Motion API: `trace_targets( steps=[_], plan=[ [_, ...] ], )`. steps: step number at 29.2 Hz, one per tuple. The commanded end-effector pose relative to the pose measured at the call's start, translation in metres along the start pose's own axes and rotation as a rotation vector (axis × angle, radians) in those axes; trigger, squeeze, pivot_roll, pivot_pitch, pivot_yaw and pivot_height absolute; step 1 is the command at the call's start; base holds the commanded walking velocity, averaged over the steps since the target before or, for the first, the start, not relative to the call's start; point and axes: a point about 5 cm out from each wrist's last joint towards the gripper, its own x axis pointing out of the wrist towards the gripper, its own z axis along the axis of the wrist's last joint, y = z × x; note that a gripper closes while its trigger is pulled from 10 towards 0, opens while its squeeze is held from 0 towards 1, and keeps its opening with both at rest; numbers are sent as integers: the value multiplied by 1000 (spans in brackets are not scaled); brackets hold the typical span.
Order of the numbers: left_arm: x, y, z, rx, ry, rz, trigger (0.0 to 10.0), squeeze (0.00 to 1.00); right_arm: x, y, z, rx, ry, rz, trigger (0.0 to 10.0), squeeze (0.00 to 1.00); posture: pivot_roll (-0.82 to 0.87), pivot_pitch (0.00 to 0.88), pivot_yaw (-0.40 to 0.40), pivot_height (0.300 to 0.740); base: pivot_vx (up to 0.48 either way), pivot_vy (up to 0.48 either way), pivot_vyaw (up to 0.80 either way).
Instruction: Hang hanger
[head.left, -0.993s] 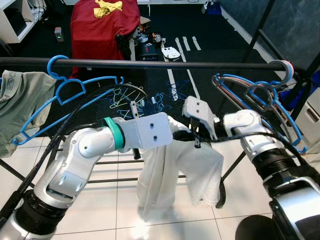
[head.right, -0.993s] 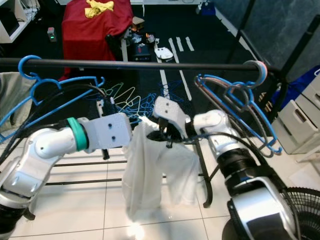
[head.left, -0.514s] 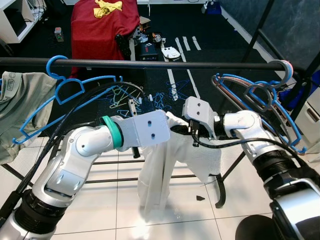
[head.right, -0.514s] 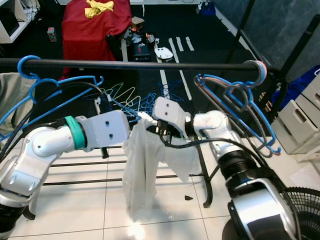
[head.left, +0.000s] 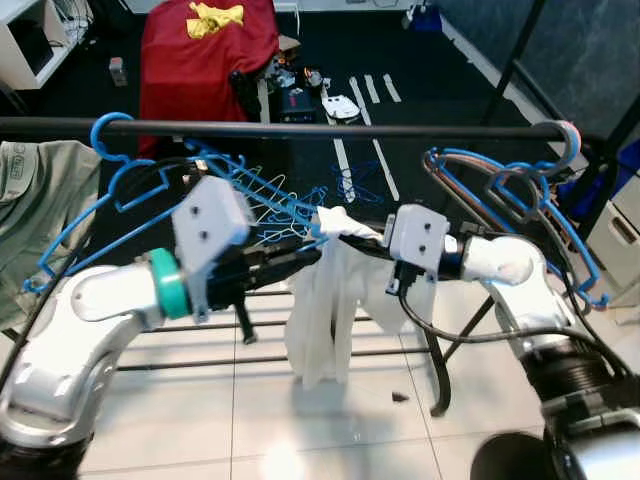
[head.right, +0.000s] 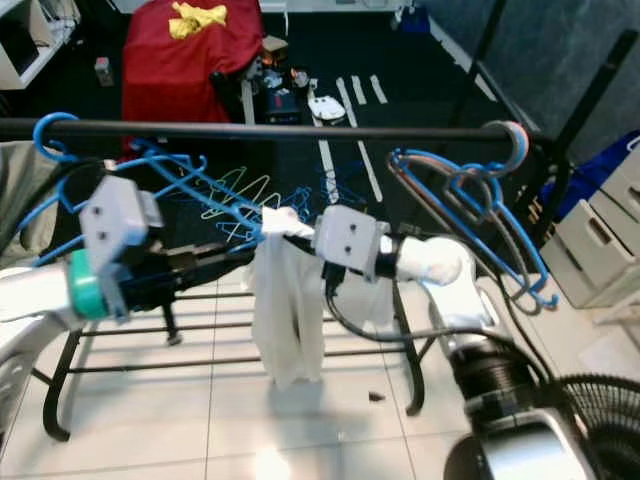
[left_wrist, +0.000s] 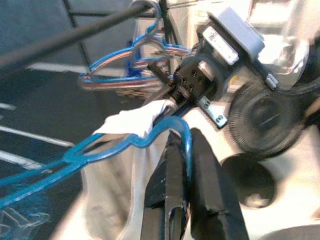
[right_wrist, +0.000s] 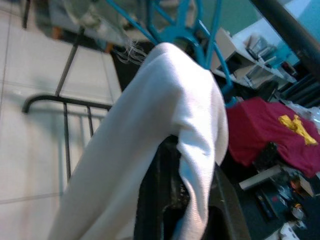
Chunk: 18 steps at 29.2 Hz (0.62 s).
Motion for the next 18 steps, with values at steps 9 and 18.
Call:
trace_targets(
  steps=[9, 18],
  plan=[
    [-11, 6, 3, -14, -43, 110, 10000, 0, -46, 6, -17, 138, 132, -109, 0, 0, -34, 57, 107, 740, 0, 0, 0],
    [16, 8, 2, 164, 25, 153, 10000, 1000, -39, 9, -12, 144, 123, -103, 0, 0, -31, 60, 112, 740, 0, 0, 0]
  ],
)
